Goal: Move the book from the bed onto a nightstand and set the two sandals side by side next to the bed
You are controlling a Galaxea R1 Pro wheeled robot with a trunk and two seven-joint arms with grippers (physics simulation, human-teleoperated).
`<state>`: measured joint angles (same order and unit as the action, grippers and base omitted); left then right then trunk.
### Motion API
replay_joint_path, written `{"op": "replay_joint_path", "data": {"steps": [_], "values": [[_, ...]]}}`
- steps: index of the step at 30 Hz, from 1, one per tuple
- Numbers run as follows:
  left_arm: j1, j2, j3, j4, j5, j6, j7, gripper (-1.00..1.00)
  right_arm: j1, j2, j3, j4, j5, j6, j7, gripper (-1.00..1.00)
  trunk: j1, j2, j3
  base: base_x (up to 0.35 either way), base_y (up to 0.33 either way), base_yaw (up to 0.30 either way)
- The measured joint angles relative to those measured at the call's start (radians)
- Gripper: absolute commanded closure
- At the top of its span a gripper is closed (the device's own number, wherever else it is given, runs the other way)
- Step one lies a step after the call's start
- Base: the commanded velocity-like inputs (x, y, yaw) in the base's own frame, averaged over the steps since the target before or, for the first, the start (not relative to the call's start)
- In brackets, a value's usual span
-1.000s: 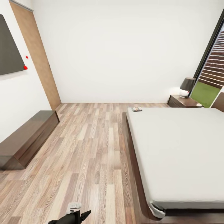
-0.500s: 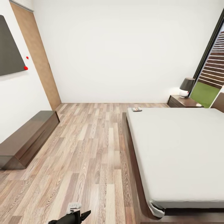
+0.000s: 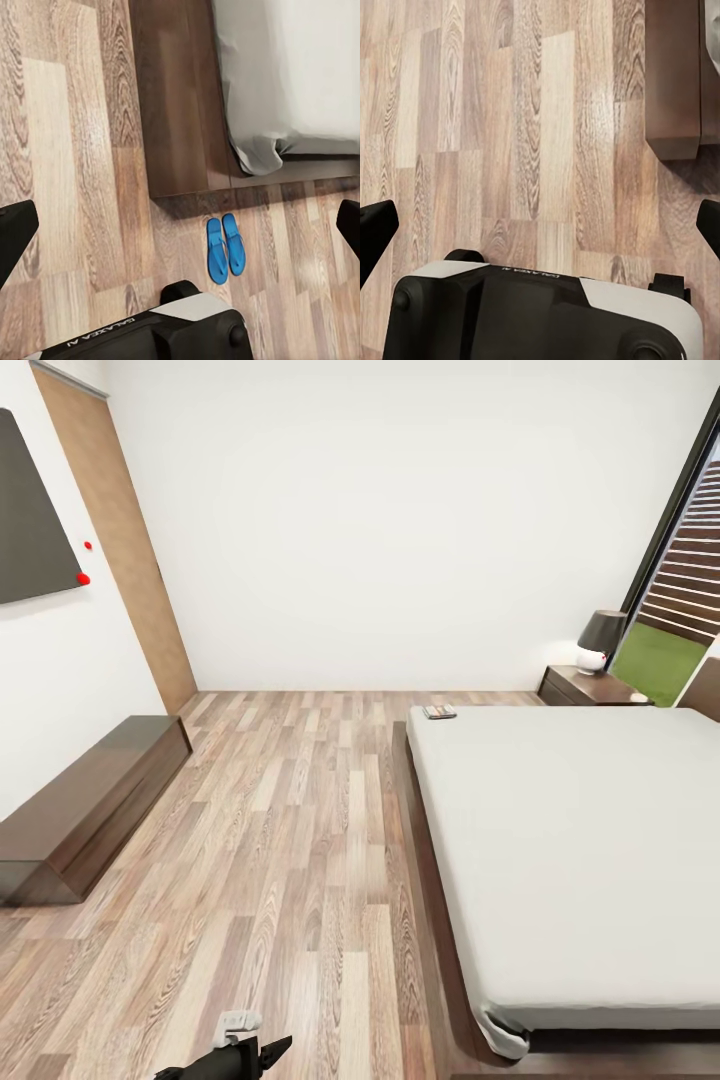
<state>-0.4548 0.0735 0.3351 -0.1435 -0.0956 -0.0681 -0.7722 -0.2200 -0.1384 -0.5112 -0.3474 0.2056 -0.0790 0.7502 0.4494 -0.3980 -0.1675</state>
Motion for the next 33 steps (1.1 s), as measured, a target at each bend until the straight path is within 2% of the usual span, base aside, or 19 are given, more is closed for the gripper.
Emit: {"op": "replay_joint_path", "data": {"steps": [21, 33], "values": [[0.000, 0.000, 0.000, 0.000, 0.000, 0.000, -0.003, -1.00, -0.001, 0.000, 0.000, 0.000, 0.000, 0.000, 0.000, -1.00, 0.000, 0.000, 0.001, 0.000, 0.000, 0.000], [0.000, 0.000, 0.001, 0.000, 0.001, 0.000, -0.005, -1.00, 0.000, 0.000, 0.000, 0.000, 0.000, 0.000, 0.000, -1.00, 0.000, 0.000, 0.015, 0.000, 0.000, 0.000]]}}
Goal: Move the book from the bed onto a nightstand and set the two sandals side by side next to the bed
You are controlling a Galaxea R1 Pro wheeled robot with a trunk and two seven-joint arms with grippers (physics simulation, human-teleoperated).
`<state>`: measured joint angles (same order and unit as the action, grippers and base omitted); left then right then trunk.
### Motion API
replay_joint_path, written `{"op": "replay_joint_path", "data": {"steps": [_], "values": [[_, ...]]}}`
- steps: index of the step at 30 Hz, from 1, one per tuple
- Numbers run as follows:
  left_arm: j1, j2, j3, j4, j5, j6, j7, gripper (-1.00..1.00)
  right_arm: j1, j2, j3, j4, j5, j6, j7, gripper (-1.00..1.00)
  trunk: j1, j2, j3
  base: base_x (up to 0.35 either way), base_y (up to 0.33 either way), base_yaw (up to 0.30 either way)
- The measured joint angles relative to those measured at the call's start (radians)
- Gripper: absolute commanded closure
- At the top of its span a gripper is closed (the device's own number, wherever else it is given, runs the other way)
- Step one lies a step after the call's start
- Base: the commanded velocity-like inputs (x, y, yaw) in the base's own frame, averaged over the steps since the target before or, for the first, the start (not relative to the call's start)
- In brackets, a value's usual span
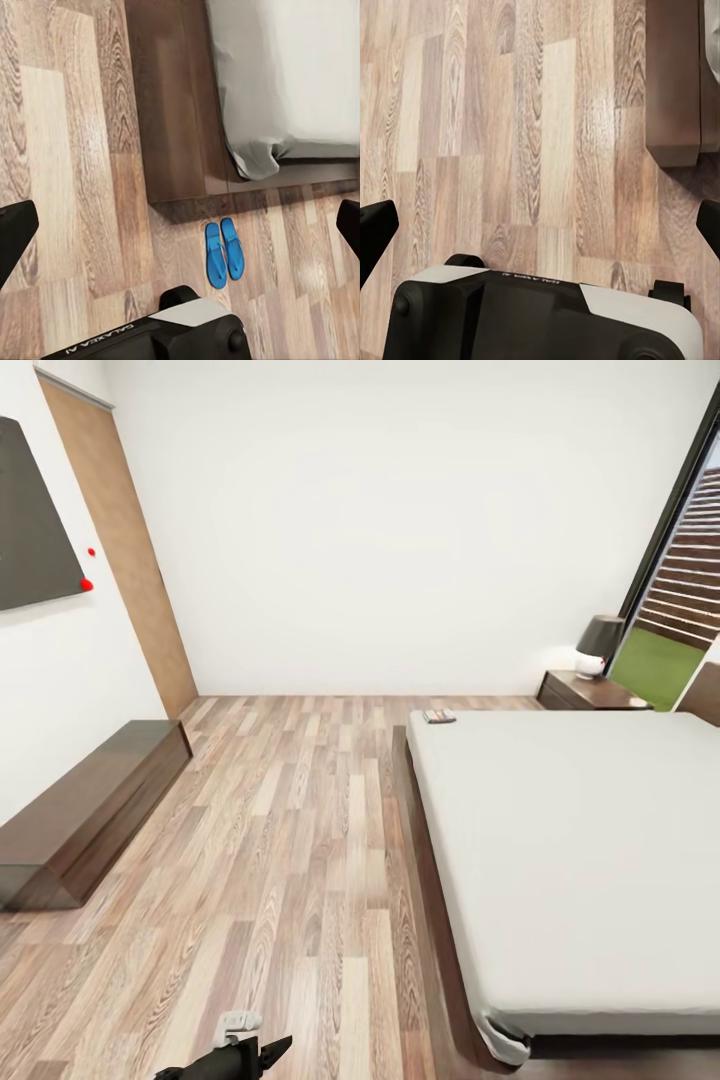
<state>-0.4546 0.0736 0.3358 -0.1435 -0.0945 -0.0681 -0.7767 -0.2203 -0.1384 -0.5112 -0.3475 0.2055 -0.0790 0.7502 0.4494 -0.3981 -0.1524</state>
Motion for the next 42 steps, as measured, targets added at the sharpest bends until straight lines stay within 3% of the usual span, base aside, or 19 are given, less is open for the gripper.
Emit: {"op": "replay_joint_path", "data": {"steps": [42], "values": [[0.000, 0.000, 0.000, 0.000, 0.000, 0.000, 0.001, -1.00, 0.000, 0.000, 0.000, 0.000, 0.000, 0.000, 0.000, -1.00, 0.000, 0.000, 0.067, 0.000, 0.000, 0.000]]}}
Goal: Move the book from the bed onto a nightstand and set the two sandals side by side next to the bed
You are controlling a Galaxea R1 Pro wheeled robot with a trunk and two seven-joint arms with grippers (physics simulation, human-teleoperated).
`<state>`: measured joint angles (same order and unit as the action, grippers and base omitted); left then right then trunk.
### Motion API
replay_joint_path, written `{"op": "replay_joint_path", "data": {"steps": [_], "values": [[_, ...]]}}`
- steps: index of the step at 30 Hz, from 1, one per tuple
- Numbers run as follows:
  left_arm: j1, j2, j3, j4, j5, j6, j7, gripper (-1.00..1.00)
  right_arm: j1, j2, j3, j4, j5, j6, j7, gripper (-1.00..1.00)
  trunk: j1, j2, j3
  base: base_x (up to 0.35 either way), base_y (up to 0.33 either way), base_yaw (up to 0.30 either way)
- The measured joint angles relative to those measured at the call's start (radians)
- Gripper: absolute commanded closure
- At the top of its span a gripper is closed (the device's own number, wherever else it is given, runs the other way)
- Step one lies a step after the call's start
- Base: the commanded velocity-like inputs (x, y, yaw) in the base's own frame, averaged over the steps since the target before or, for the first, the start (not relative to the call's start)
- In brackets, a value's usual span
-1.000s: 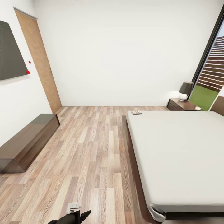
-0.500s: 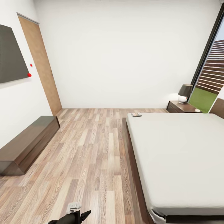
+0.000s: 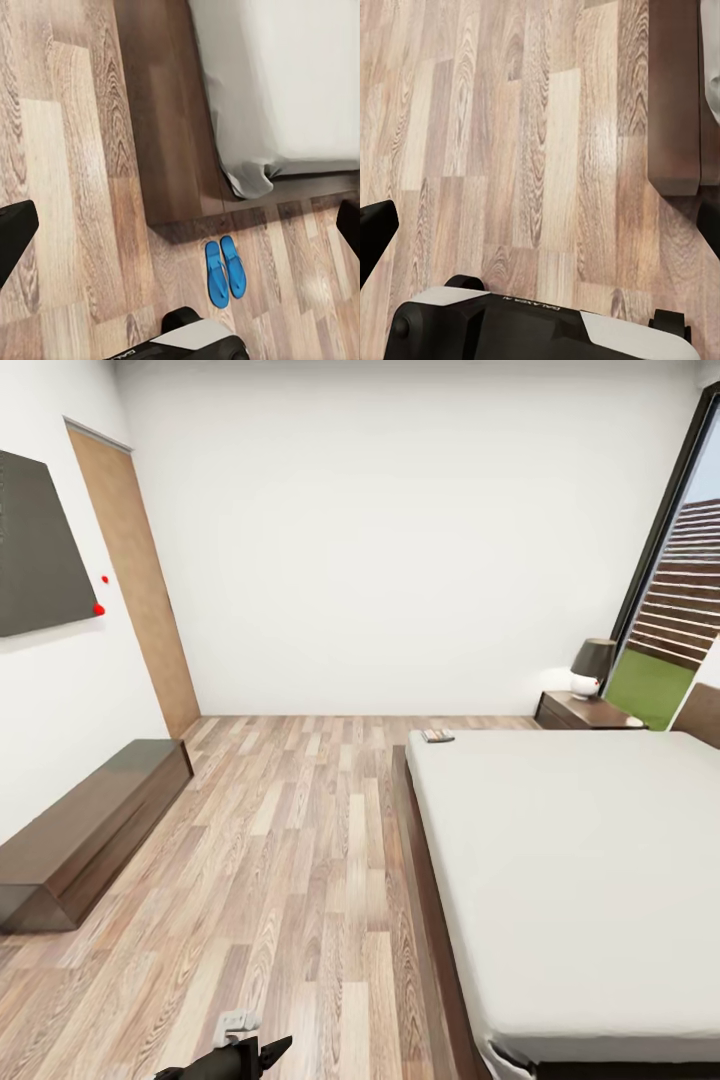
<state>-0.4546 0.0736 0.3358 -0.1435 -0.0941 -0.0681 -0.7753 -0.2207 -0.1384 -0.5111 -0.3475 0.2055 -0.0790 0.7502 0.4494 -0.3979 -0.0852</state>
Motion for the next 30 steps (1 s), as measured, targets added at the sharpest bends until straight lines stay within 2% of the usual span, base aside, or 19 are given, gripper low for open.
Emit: {"op": "replay_joint_path", "data": {"steps": [30], "values": [[0.000, 0.000, 0.000, 0.000, 0.000, 0.000, 0.000, -1.00, 0.000, 0.000, 0.000, 0.000, 0.000, 0.000, 0.000, -1.00, 0.000, 0.000, 0.048, 0.000, 0.000, 0.000]]}}
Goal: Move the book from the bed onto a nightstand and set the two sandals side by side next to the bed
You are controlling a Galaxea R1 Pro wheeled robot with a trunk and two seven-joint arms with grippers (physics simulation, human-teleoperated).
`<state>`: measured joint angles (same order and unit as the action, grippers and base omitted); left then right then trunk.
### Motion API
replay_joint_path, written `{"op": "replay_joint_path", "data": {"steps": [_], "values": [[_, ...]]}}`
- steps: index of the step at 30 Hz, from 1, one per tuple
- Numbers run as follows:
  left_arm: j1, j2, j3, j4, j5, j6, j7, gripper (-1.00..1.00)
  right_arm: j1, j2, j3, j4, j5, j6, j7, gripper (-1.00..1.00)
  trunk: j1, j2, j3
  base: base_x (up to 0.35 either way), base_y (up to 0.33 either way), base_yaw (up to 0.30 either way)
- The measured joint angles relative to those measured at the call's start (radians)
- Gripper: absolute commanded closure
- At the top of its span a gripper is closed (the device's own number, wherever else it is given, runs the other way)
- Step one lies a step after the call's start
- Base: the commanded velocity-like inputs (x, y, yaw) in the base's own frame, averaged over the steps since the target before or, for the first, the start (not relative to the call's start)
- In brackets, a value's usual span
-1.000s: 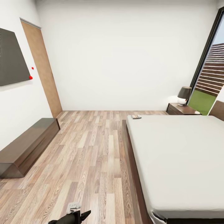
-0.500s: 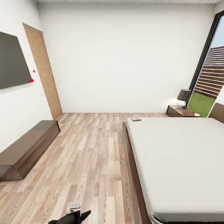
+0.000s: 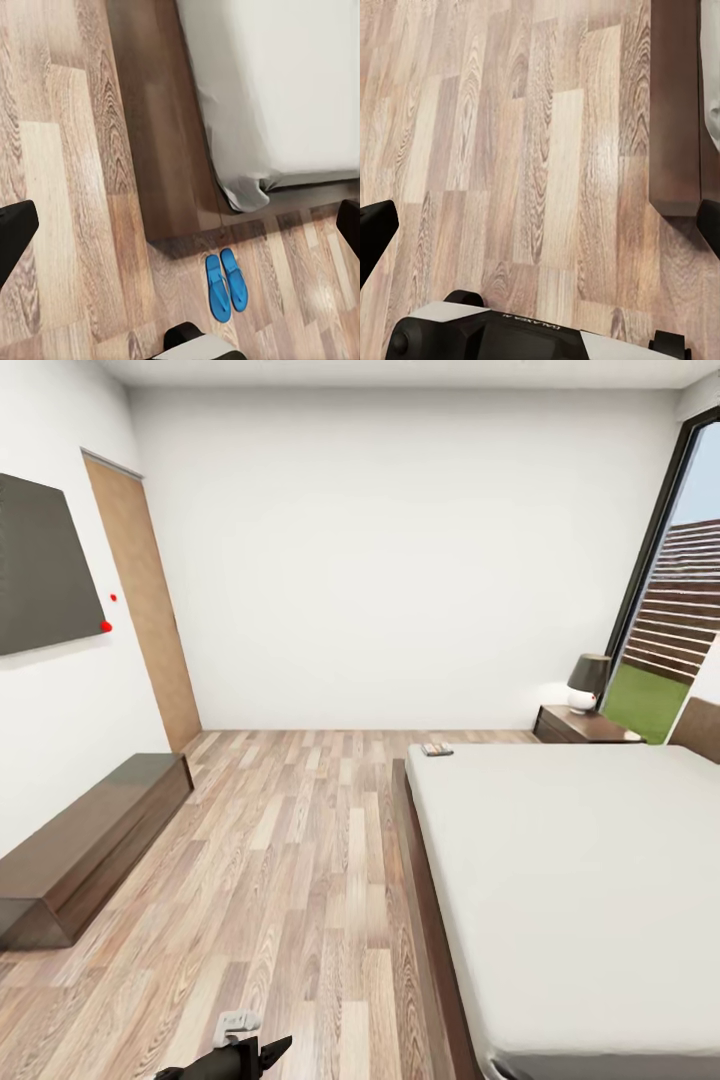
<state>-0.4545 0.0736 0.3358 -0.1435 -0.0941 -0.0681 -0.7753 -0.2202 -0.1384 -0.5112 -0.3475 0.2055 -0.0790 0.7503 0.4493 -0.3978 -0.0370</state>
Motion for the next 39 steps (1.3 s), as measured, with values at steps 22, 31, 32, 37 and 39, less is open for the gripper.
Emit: {"op": "replay_joint_path", "data": {"steps": [22, 31, 32, 37, 39], "values": [[0.000, 0.001, 0.001, 0.000, 0.000, 0.000, -0.004, -1.00, 0.000, 0.000, 0.002, 0.000, 0.001, 0.000, 0.005, -1.00, 0.000, 0.000, 0.021, 0.000, 0.000, 0.000], [0.000, 0.002, 0.001, 0.000, 0.000, 0.000, -0.005, -1.00, -0.001, 0.000, 0.002, -0.001, 0.002, 0.000, 0.002, -1.00, 0.000, -0.001, 0.023, 0.000, 0.000, 0.043], [0.000, 0.002, 0.001, 0.000, 0.000, 0.000, -0.005, -1.00, -0.001, 0.000, 0.002, -0.001, 0.002, 0.000, 0.002, -1.00, 0.000, -0.001, 0.024, 0.000, 0.000, 0.104], [0.000, 0.002, 0.001, 0.000, 0.000, 0.000, -0.005, -1.00, -0.001, 0.001, 0.003, -0.002, 0.002, 0.000, 0.002, -1.00, 0.000, -0.001, 0.028, 0.000, 0.000, 0.130], [0.000, 0.002, 0.001, 0.000, 0.000, 0.000, -0.005, -1.00, -0.001, 0.001, 0.003, -0.003, 0.002, -0.001, 0.002, -1.00, 0.000, -0.001, 0.029, 0.000, 0.000, 0.137]]}}
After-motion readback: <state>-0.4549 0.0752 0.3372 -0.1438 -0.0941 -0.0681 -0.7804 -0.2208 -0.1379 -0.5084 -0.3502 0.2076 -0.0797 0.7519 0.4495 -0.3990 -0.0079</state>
